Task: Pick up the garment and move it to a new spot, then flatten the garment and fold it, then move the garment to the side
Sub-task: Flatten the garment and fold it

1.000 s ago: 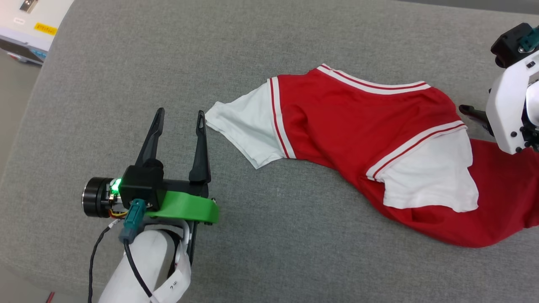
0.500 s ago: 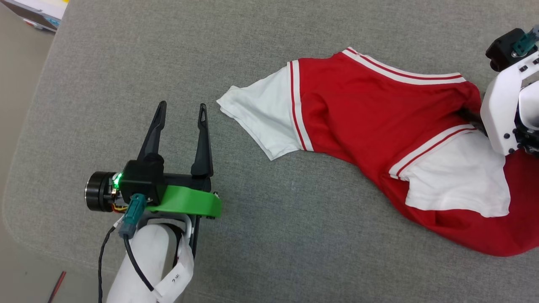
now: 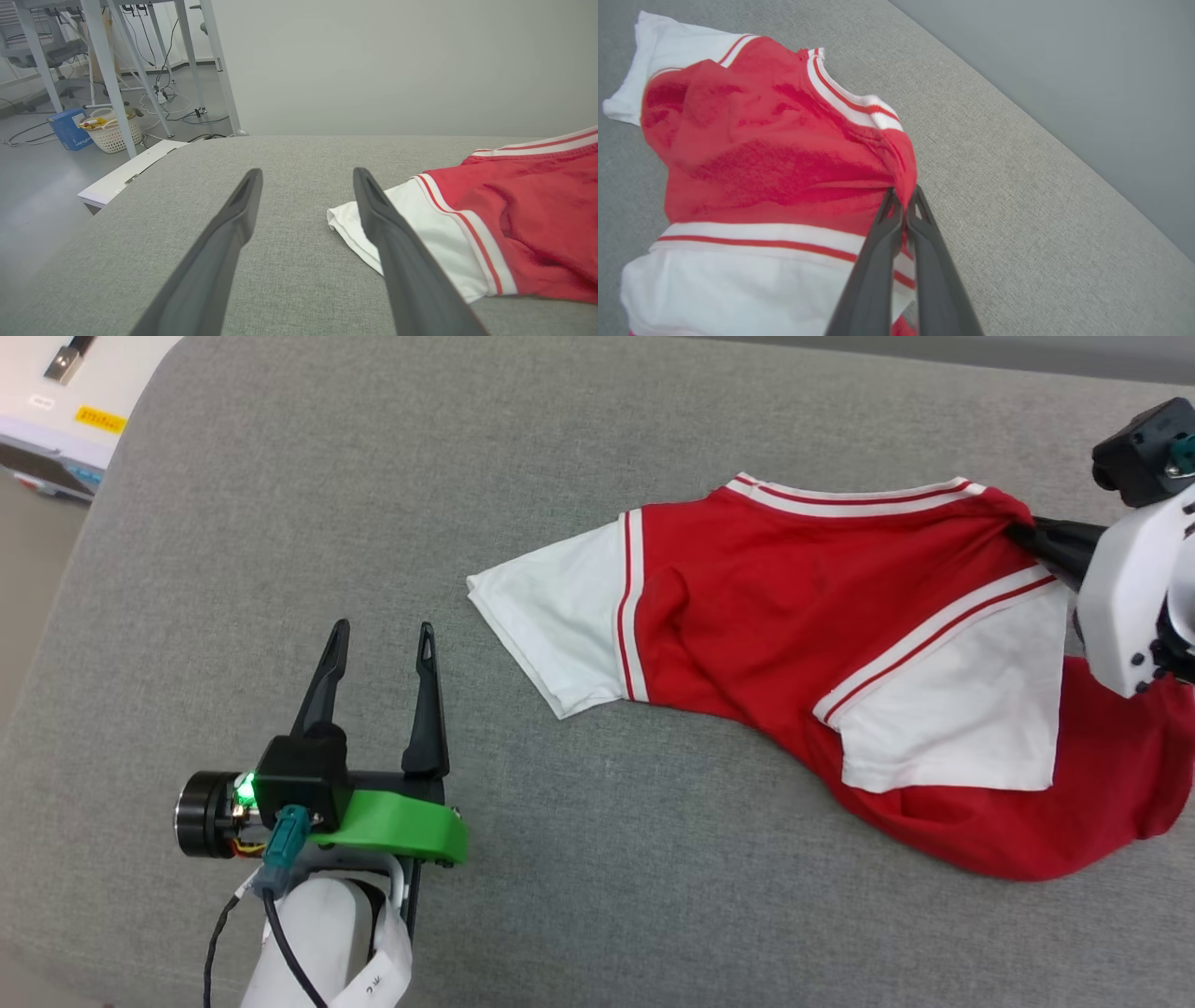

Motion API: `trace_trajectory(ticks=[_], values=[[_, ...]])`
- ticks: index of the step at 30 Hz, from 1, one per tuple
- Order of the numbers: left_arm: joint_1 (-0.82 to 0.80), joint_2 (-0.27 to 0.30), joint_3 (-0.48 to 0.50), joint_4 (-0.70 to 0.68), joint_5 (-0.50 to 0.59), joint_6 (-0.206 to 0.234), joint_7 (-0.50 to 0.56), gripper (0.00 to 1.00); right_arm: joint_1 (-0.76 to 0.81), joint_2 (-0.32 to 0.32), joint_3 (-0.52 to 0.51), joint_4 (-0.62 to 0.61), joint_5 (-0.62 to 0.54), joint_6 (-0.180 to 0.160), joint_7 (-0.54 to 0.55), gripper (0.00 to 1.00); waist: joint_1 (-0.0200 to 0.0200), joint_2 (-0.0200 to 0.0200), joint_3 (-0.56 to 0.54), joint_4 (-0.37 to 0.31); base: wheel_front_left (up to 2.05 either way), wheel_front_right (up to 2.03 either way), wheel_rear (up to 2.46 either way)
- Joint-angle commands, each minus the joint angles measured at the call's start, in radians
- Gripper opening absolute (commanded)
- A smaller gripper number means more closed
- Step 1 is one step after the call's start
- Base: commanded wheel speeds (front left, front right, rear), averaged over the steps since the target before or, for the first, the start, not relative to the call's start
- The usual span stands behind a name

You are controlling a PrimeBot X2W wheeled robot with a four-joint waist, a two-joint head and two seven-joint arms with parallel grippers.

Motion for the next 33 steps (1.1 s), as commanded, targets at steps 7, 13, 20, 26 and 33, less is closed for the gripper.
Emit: trace_trajectory(ticks=[7,13,20,26,33], values=[[0.066,-0.008,0.027,0.000,0.020,-0.020,-0.006,1.00,0.138,-0.134,-0.147,-0.184,-0.008,-0.001,-0.005,0.00,0.0000,0.0000,-0.097,-0.099,0.00,0.00,0.00],[0.088,-0.011,0.035,0.002,0.031,-0.028,-0.006,1.00,0.275,-0.216,-0.340,-0.261,-0.025,-0.001,0.042,0.00,0.0000,0.0000,-0.109,-0.128,0.00,0.00,0.00],[0.092,-0.017,0.032,0.002,0.034,-0.034,-0.006,1.00,0.438,-0.271,-0.584,-0.258,-0.022,-0.001,0.118,0.00,0.0000,0.0000,-0.110,-0.129,0.00,0.00,0.00],[0.084,-0.021,0.027,0.000,0.031,-0.038,-0.006,1.00,0.547,-0.264,-0.740,-0.216,-0.049,-0.001,0.160,0.00,0.0000,0.0000,-0.078,-0.112,0.00,0.00,0.00],[0.046,-0.023,0.020,-0.006,0.032,-0.043,-0.006,1.00,0.544,-0.212,-0.791,-0.150,-0.091,-0.001,0.181,0.00,0.0000,0.0000,-0.005,-0.084,0.00,0.00,0.00]])
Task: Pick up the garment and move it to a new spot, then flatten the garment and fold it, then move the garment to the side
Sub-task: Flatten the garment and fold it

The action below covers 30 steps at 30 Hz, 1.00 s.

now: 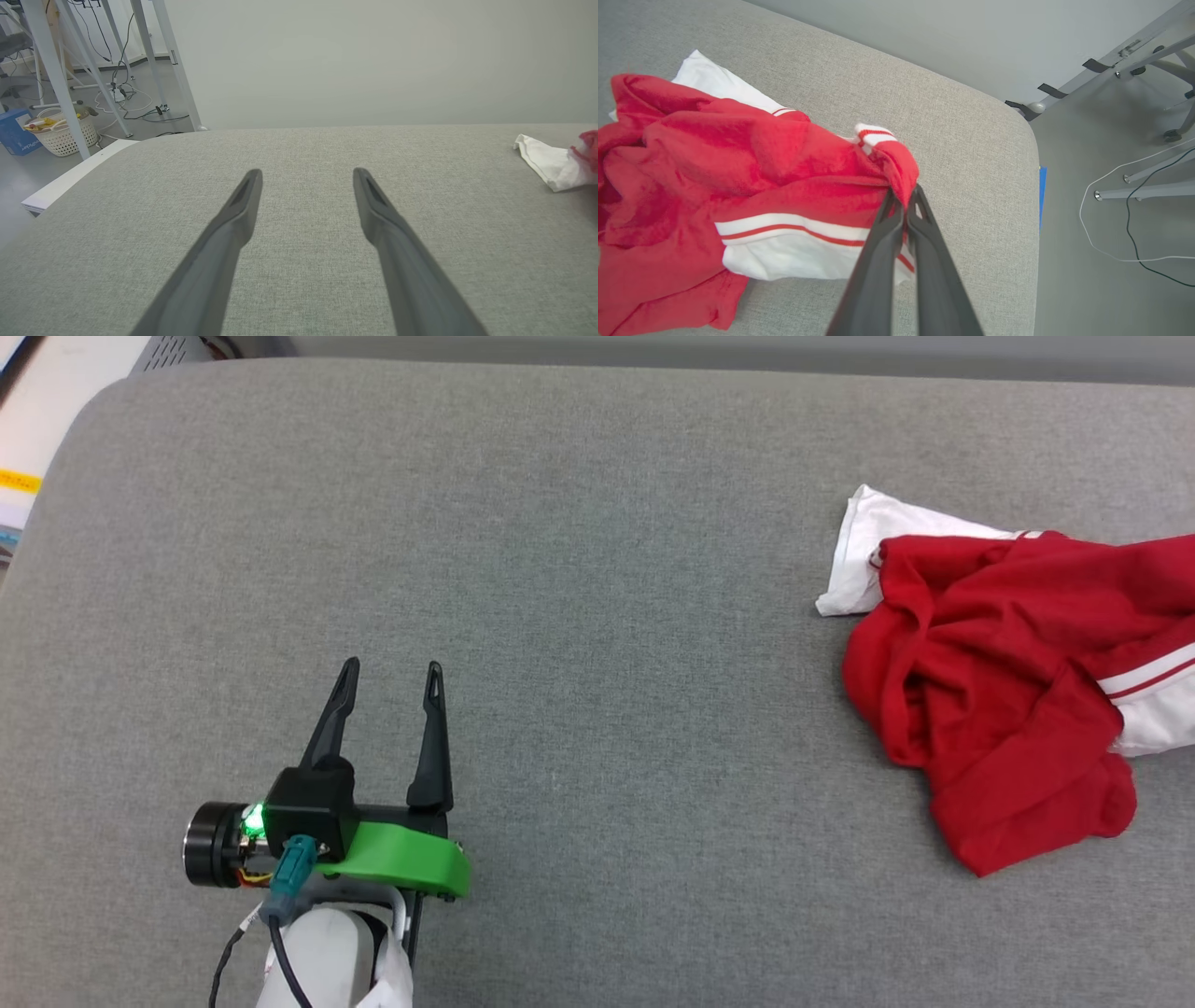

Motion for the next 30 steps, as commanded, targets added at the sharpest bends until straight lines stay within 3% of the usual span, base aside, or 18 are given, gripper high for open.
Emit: trace_trajectory(ticks=[1,9,16,22,23,24,25,30], values=[[-0.028,-0.006,-0.004,-0.006,0.006,-0.006,-0.006,1.00,-0.033,0.020,0.003,0.020,-0.020,-0.001,0.002,0.00,0.0000,0.0000,0.048,0.022,0.00,0.00,0.00],[-0.092,-0.008,-0.020,-0.014,0.004,-0.012,-0.006,1.00,-0.241,0.140,0.155,0.215,-0.117,-0.001,0.004,0.00,0.0000,0.0000,0.132,0.053,0.00,0.00,0.00],[-0.105,-0.009,-0.034,-0.010,-0.002,-0.004,-0.006,1.00,-0.309,0.230,0.251,0.423,-0.133,-0.001,0.000,0.00,0.0000,0.0000,0.141,0.071,0.00,0.00,0.00],[-0.097,-0.009,-0.034,-0.005,-0.007,0.007,-0.006,1.00,-0.313,0.254,0.275,0.512,-0.111,-0.001,-0.118,0.02,0.0000,0.0000,0.121,0.067,0.00,0.00,0.00],[-0.095,-0.009,-0.033,-0.004,-0.006,0.007,-0.006,1.00,-0.313,0.253,0.276,0.513,-0.107,-0.001,-0.143,0.29,0.0000,0.0000,0.115,0.066,0.00,0.00,0.00],[-0.093,-0.009,-0.031,-0.004,-0.004,0.007,-0.006,1.00,-0.313,0.251,0.278,0.511,-0.106,-0.001,-0.171,0.50,0.0000,0.0000,0.107,0.064,0.00,0.00,0.00],[-0.089,-0.009,-0.029,-0.003,-0.002,0.007,-0.006,1.00,-0.310,0.246,0.279,0.503,-0.107,-0.001,-0.209,1.00,0.0000,0.0000,0.097,0.060,0.00,0.00,0.00],[-0.064,-0.009,-0.020,-0.003,0.008,0.007,-0.006,1.00,-0.277,0.228,0.271,0.423,-0.122,-0.001,-0.370,1.00,0.0000,0.0000,0.045,0.039,0.00,0.00,0.00]])
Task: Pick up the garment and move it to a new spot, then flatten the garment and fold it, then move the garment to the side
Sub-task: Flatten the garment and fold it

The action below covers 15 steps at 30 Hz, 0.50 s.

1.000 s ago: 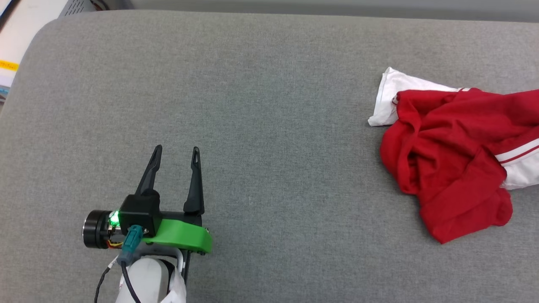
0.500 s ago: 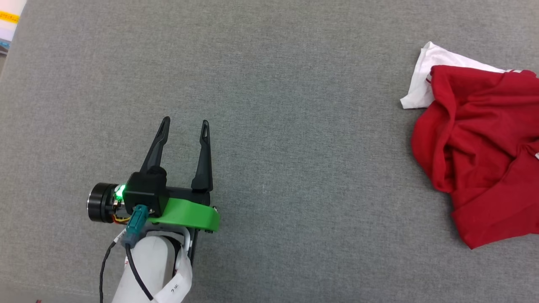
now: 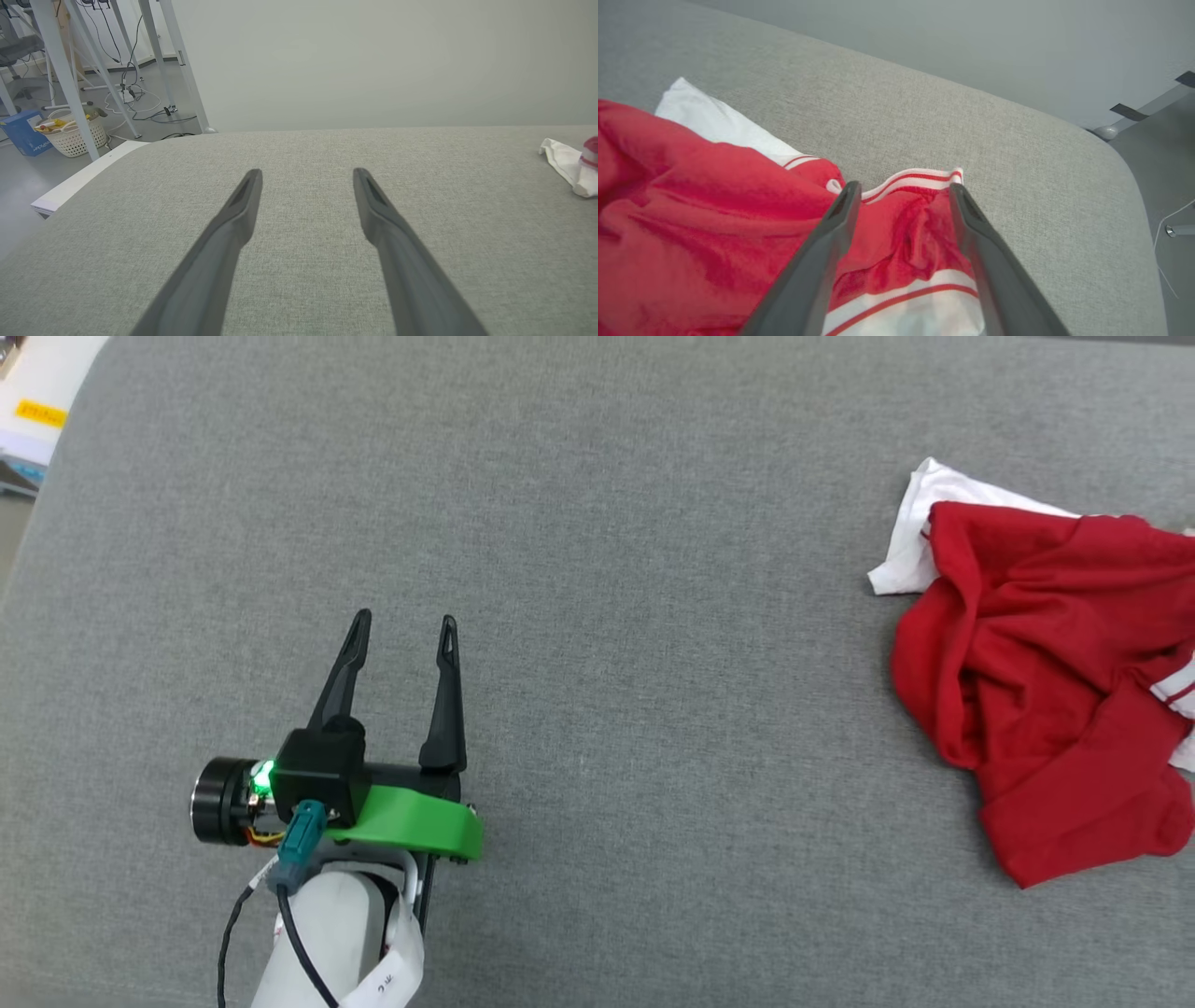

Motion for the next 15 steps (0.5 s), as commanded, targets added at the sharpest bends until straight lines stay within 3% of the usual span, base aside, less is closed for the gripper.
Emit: trace_trajectory(ticks=[1,7,11,15], values=[[0.017,-0.005,0.005,-0.001,0.009,0.002,-0.006,1.00,0.018,-0.003,-0.008,-0.025,-0.017,-0.001,-0.036,1.00,-0.0001,-0.0001,-0.036,-0.021,0.00,0.00,0.00],[0.043,-0.005,0.014,0.003,0.019,-0.005,-0.006,1.00,0.049,0.051,-0.069,-0.182,-0.064,-0.001,-0.106,1.00,-0.0001,-0.0001,-0.080,-0.038,0.00,0.00,0.00],[0.054,-0.005,0.015,0.004,0.023,-0.009,-0.006,1.00,0.065,0.082,-0.078,-0.328,-0.074,-0.001,-0.067,1.00,-0.0001,-0.0001,-0.097,-0.039,0.00,0.00,0.00],[0.067,-0.005,0.015,0.004,0.025,-0.010,-0.006,1.00,0.071,0.102,-0.058,-0.454,-0.039,-0.001,0.043,1.00,-0.0001,-0.0001,-0.109,-0.036,0.00,0.00,0.00]])
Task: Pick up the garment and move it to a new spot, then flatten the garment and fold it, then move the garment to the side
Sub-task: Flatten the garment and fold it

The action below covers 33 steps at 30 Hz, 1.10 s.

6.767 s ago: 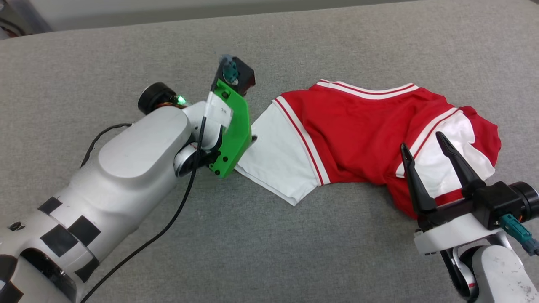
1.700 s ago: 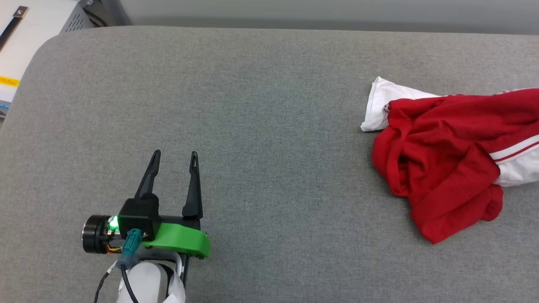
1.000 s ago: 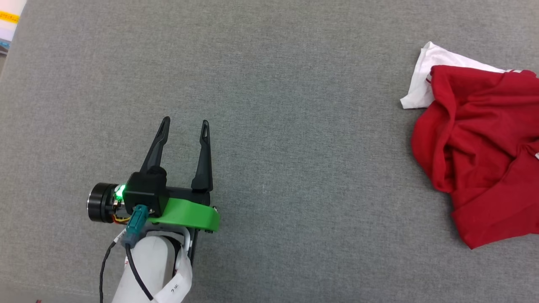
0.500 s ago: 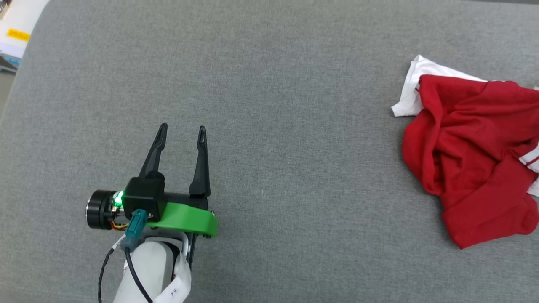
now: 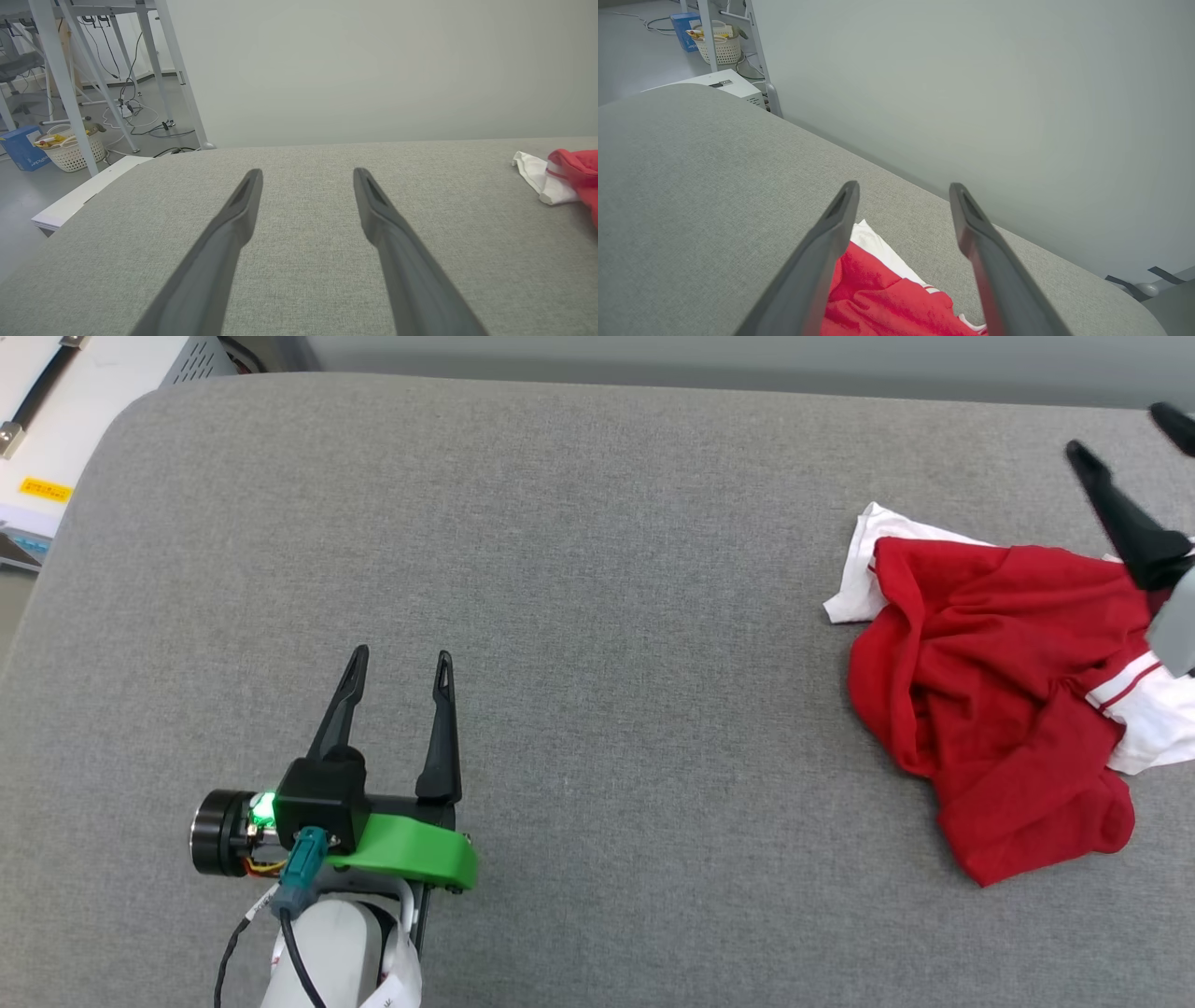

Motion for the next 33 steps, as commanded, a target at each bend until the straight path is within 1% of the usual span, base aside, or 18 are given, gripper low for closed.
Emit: trace_trajectory(ticks=[1,5,11,12,16,19,25,28,30,31,33], values=[[0.017,-0.005,0.002,0.000,0.007,-0.005,-0.006,1.00,0.015,0.009,0.009,-0.022,0.027,-0.001,0.049,1.00,0.0000,0.0000,-0.007,0.001,0.00,0.00,0.00],[0.024,-0.005,-0.003,0.004,0.009,-0.007,-0.006,1.00,0.002,-0.002,0.062,-0.084,0.096,-0.001,0.237,1.00,0.0000,0.0000,-0.015,0.007,0.00,0.00,0.00],[0.023,-0.005,-0.011,0.003,0.005,-0.006,-0.006,1.00,-0.027,-0.005,0.124,-0.110,0.189,-0.001,0.487,1.00,0.0000,0.0000,-0.007,0.020,0.00,0.00,0.00],[0.015,-0.005,-0.020,0.002,0.000,-0.005,-0.006,1.00,-0.038,-0.001,0.151,-0.084,0.199,-0.001,0.578,1.00,0.0000,0.0000,0.007,0.030,0.00,0.00,0.00],[0.002,-0.005,-0.038,0.000,-0.011,0.001,-0.006,1.00,-0.047,0.030,0.177,-0.029,0.192,-0.001,0.625,1.00,0.0000,0.0000,0.034,0.049,0.00,0.00,0.00],[-0.009,-0.005,-0.047,-0.001,-0.018,0.005,-0.006,1.00,-0.054,0.053,0.206,0.025,0.177,-0.001,0.636,1.00,0.0000,0.0000,0.057,0.062,0.00,0.00,0.00],[-0.031,-0.005,-0.063,0.005,-0.025,0.009,-0.006,1.00,-0.047,0.099,0.273,0.174,0.159,-0.001,0.606,1.00,0.0000,0.0000,0.087,0.087,0.00,0.00,0.00],[-0.035,-0.005,-0.066,0.008,-0.027,0.012,-0.006,1.00,-0.030,0.096,0.330,0.227,0.157,-0.001,0.585,1.00,0.0000,0.0000,0.090,0.095,0.00,0.00,0.00],[-0.034,-0.005,-0.063,0.010,-0.027,0.013,-0.006,1.00,-0.027,0.092,0.363,0.234,0.165,-0.001,0.556,1.00,0.0000,0.0000,0.086,0.094,0.00,0.00,0.00],[-0.034,-0.005,-0.062,0.012,-0.027,0.014,-0.006,1.00,-0.028,0.088,0.374,0.232,0.167,-0.001,0.533,0.00,0.0000,0.0000,0.083,0.094,0.00,0.00,0.00],[-0.031,-0.005,-0.059,0.016,-0.026,0.014,-0.006,1.00,-0.030,0.073,0.393,0.220,0.180,-0.001,0.487,0.00,0.0000,0.0000,0.070,0.092,0.00,0.00,0.00]])
